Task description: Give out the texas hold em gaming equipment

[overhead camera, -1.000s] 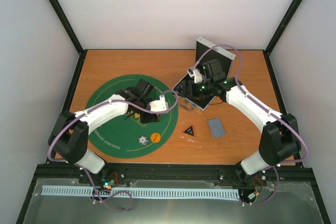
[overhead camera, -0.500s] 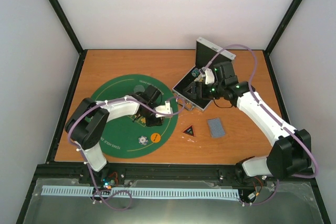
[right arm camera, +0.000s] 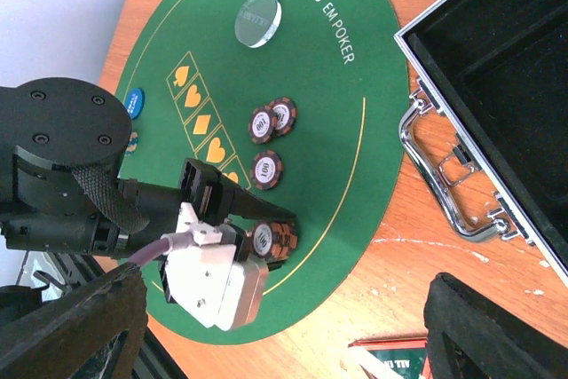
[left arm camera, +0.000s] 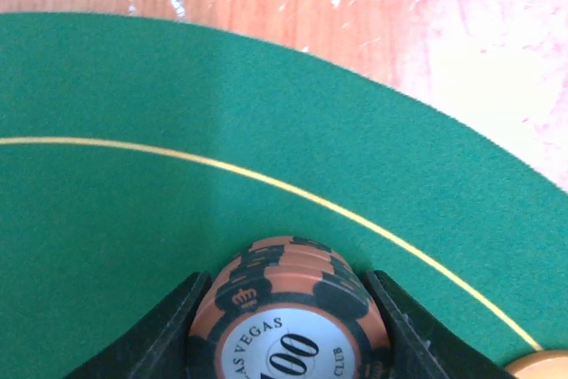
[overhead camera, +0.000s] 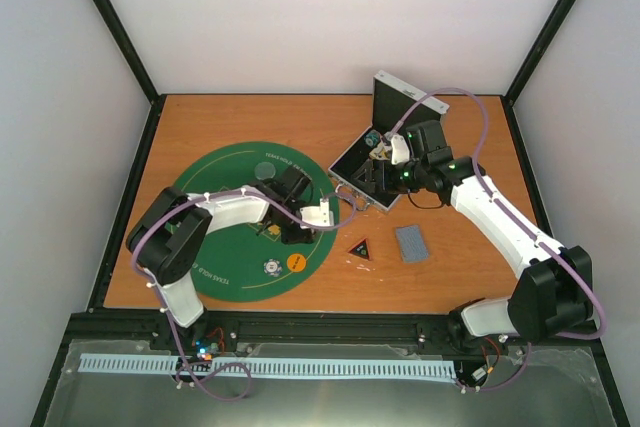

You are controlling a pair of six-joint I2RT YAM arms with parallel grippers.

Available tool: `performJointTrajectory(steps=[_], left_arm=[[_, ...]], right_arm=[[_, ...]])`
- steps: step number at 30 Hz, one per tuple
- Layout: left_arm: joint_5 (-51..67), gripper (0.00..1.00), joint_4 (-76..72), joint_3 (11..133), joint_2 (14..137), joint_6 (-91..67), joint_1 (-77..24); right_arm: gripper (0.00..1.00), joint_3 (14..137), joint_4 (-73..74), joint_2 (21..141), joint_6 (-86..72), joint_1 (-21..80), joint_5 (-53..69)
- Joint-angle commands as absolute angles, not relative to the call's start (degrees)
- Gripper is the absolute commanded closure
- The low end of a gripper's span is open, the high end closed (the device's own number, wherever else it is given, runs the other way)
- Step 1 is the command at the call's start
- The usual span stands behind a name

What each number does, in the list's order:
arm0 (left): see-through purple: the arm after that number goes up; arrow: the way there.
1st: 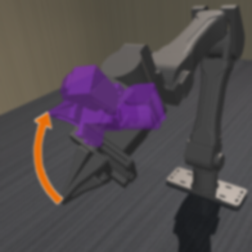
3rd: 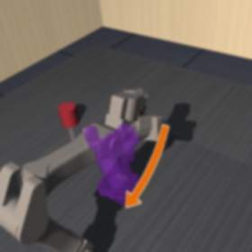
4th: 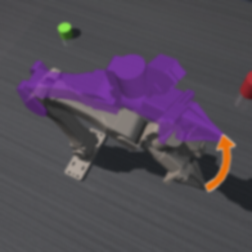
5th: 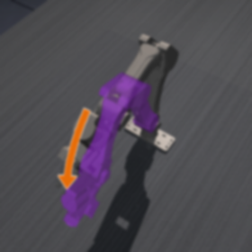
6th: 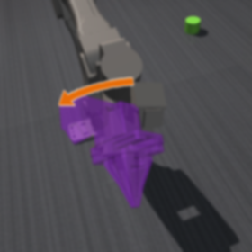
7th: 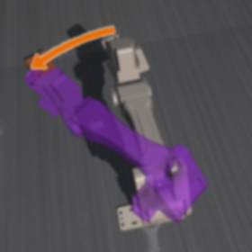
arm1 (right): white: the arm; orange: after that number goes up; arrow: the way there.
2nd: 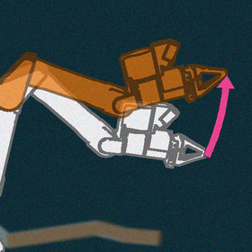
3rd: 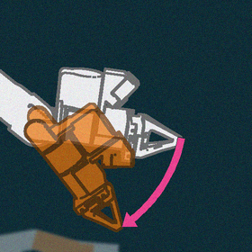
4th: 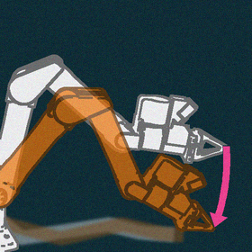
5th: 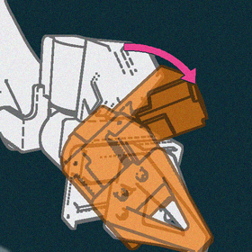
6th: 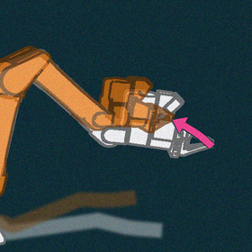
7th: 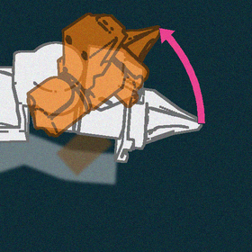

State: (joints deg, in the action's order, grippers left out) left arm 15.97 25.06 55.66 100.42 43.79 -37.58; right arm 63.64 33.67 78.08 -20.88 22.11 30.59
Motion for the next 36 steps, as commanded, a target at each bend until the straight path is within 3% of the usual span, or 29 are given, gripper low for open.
performJointTrajectory(steps=[1,12,18,24,36], left_arm=[[18.6,0.99,25.9,55.2,99.3,46.8,-39.2],[17.5,0.97,24.9,52.3,98.8,48.9,-41.3],[15.2,0.75,25.4,53.0,101.0,48.3,-41.3],[15.2,0.43,25.7,53.6,100.4,47.6,-41.3],[23.3,0.18,33.0,59.5,92.4,45.9,-41.3]], right_arm=[[0.16,63.6,33.8,76.8,-20.2,21.6,30.4],[0.15,63.5,33.5,76.9,-20.1,21.6,30.9],[0.15,63.7,33.6,76.9,-20.0,21.6,30.8],[0.15,64.0,33.6,76.6,-20.0,21.6,30.7],[0.15,64.8,33.7,75.5,-19.6,20.9,28.8]])
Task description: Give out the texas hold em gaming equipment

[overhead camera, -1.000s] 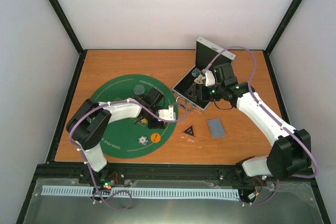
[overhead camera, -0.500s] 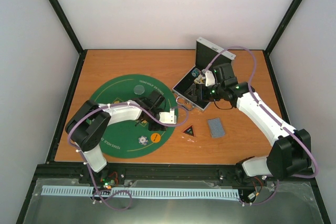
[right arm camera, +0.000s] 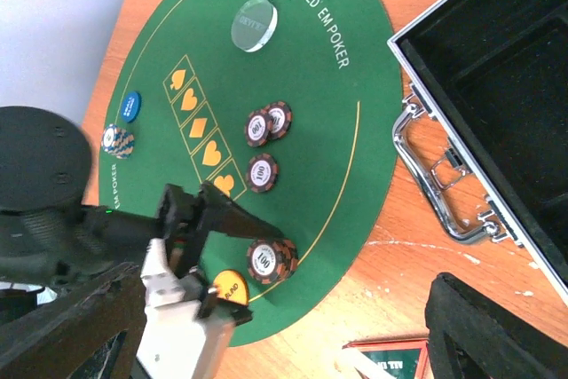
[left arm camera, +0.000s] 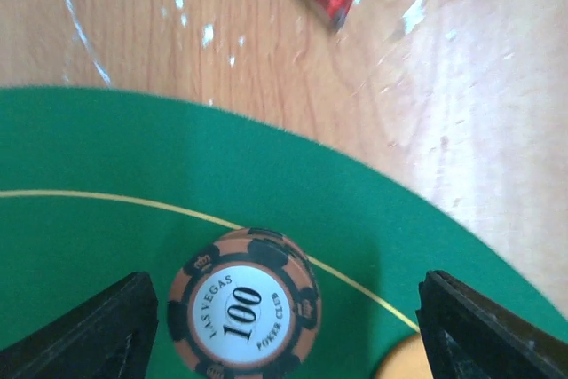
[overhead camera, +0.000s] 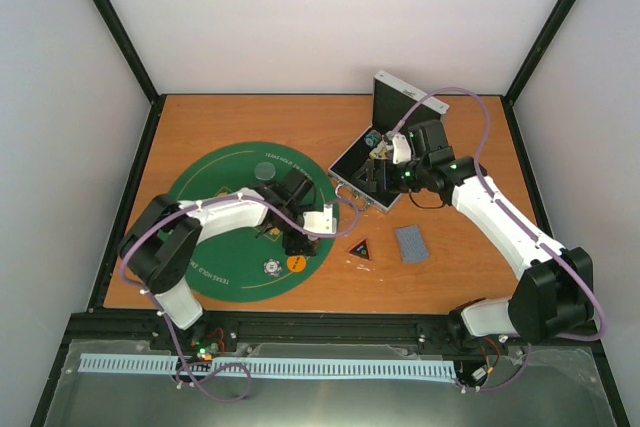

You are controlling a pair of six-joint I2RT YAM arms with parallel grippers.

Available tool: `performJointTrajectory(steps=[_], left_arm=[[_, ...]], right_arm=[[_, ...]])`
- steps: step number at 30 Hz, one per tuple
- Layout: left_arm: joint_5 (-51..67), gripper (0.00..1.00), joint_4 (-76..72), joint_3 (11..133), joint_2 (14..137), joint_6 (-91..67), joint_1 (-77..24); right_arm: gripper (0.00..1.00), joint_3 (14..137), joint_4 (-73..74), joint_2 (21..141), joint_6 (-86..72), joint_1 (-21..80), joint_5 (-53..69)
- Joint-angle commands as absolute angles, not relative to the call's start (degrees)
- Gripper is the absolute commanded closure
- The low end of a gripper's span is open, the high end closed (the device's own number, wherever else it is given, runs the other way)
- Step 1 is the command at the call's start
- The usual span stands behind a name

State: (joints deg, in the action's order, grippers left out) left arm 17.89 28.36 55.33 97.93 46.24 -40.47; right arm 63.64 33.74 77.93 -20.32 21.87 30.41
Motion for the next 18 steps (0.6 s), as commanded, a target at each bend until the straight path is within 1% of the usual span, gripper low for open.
performJointTrajectory(steps=[1,5,7,11,13,16,18], left_arm=[[23.9,0.15,33.8,60.0,91.3,46.0,-41.3],[26.8,0.05,37.2,61.7,86.9,47.4,-40.6],[27.9,0.01,38.1,62.5,85.1,48.2,-38.6],[27.7,0.01,38.0,65.9,85.7,47.1,-30.4],[23.8,0.06,37.2,68.3,88.8,44.6,-26.8],[18.5,0.25,37.2,73.1,95.5,39.0,-22.7],[15.4,0.33,37.0,75.6,99.6,34.8,-20.8]], right_arm=[[0.15,64.8,33.5,75.1,-19.6,20.6,28.6],[0.15,65.2,34.2,74.3,-19.1,19.9,28.5],[0.15,65.4,34.8,74.1,-18.7,19.7,28.3],[0.15,64.8,35.1,73.4,-18.5,19.5,28.1],[0.15,64.5,34.9,73.1,-18.5,19.4,28.3],[0.15,64.2,34.8,72.8,-18.5,19.4,28.6],[0.15,63.9,34.9,72.6,-18.4,19.3,28.6]])
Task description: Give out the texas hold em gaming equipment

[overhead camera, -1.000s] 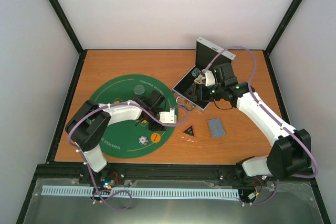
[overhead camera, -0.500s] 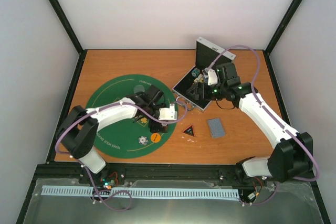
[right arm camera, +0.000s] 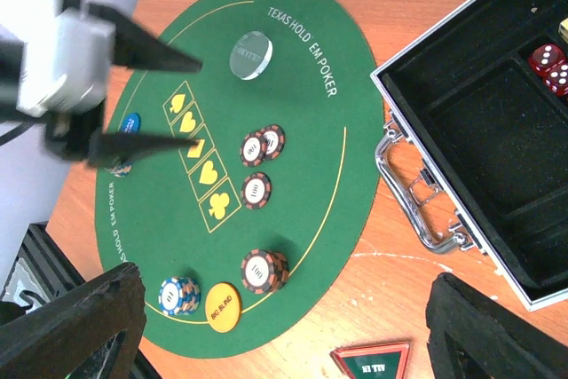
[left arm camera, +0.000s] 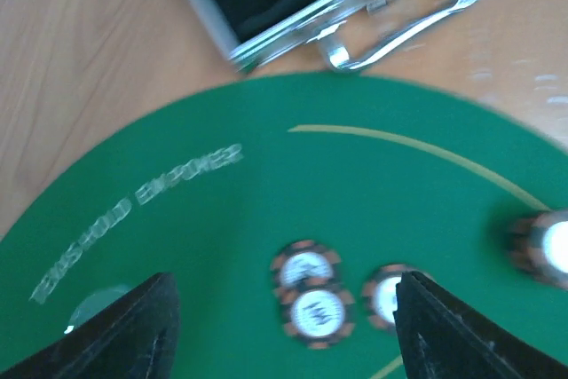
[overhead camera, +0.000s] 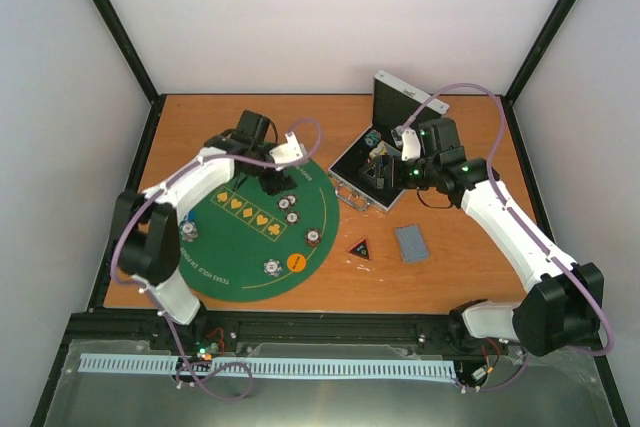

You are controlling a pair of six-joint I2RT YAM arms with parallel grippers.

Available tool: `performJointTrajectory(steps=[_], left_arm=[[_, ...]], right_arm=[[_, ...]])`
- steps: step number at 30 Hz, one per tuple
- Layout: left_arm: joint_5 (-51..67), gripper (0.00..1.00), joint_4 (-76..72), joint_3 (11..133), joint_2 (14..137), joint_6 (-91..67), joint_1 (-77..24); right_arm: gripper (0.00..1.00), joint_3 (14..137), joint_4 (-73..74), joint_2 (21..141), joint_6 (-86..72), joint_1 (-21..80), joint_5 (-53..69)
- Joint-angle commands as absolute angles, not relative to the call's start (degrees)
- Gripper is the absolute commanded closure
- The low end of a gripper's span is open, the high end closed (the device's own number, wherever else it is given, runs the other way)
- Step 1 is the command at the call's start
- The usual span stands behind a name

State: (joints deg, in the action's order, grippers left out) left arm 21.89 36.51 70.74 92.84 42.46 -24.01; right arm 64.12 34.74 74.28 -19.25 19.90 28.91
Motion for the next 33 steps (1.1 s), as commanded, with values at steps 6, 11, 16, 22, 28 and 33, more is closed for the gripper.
performJointTrajectory(steps=[6,11,16,22,28,33], left_arm=[[11.9,0.19,34.4,74.6,105.7,29.2,-20.7],[8.1,0.19,29.6,69.9,106.2,27.4,-22.4],[2.7,0.21,25.9,66.6,108.1,27.0,-25.5],[1.5,0.33,25.7,65.4,108.3,26.5,-25.5],[4.8,0.41,27.9,66.0,107.3,25.5,-24.2],[4.2,0.41,28.5,64.5,106.2,25.8,-23.9]], right_arm=[[0.14,63.2,35.1,72.3,-17.8,19.1,28.3],[0.14,62.6,34.8,72.6,-17.7,18.9,28.6],[0.14,62.6,34.5,73.5,-17.6,18.9,29.5],[0.15,62.3,35.4,72.7,-16.7,18.8,28.5],[0.14,62.2,35.4,72.6,-16.7,18.5,28.8],[0.15,62.1,35.8,72.4,-16.4,18.4,28.8]])
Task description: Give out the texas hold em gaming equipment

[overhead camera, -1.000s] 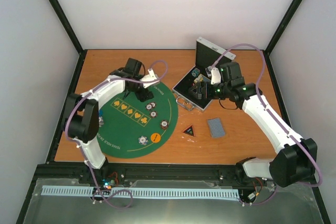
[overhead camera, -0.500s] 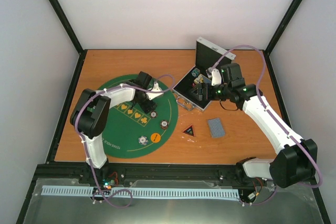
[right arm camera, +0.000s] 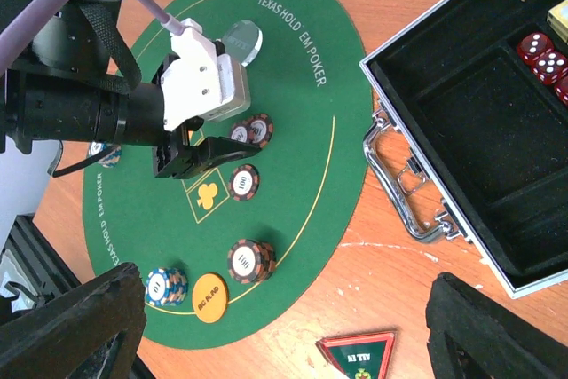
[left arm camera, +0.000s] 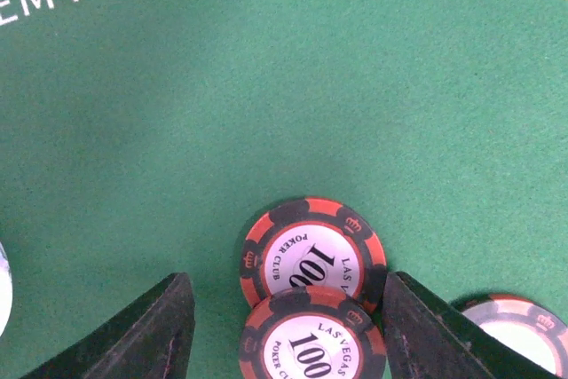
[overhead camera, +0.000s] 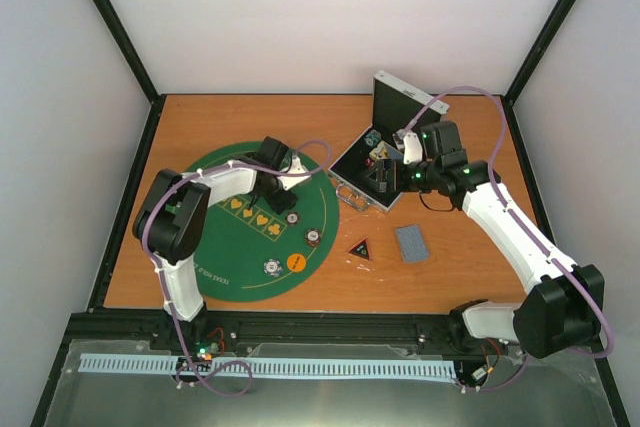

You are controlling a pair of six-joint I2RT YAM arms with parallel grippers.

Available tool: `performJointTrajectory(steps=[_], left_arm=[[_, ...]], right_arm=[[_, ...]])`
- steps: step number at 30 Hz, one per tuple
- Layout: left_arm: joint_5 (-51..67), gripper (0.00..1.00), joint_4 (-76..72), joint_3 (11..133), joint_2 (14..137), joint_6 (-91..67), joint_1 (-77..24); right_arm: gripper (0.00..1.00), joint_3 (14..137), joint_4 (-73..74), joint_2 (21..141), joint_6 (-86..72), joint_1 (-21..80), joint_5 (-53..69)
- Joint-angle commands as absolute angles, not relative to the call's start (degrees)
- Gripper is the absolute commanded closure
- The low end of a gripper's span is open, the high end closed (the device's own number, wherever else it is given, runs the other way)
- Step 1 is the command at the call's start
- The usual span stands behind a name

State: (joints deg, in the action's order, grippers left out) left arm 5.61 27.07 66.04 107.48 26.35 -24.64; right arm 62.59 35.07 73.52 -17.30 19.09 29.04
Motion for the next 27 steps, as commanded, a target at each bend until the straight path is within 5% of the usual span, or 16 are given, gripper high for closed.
performJointTrajectory(steps=[1,10,22,27], left_arm=[[4.3,0.41,28.5,64.1,106.0,25.9,-23.9],[5.3,0.35,29.9,63.2,104.2,25.1,-23.1],[9.7,0.47,31.6,64.0,106.0,25.9,-22.4],[9.9,0.62,30.5,64.2,106.6,26.5,-22.4]], right_arm=[[0.14,62.1,35.9,72.4,-16.3,18.4,28.8],[0.15,62.1,36.0,72.2,-16.3,18.3,29.0],[0.14,63.1,36.5,72.4,-16.1,18.3,29.4],[0.15,63.2,36.7,72.2,-16.0,18.3,29.4]])
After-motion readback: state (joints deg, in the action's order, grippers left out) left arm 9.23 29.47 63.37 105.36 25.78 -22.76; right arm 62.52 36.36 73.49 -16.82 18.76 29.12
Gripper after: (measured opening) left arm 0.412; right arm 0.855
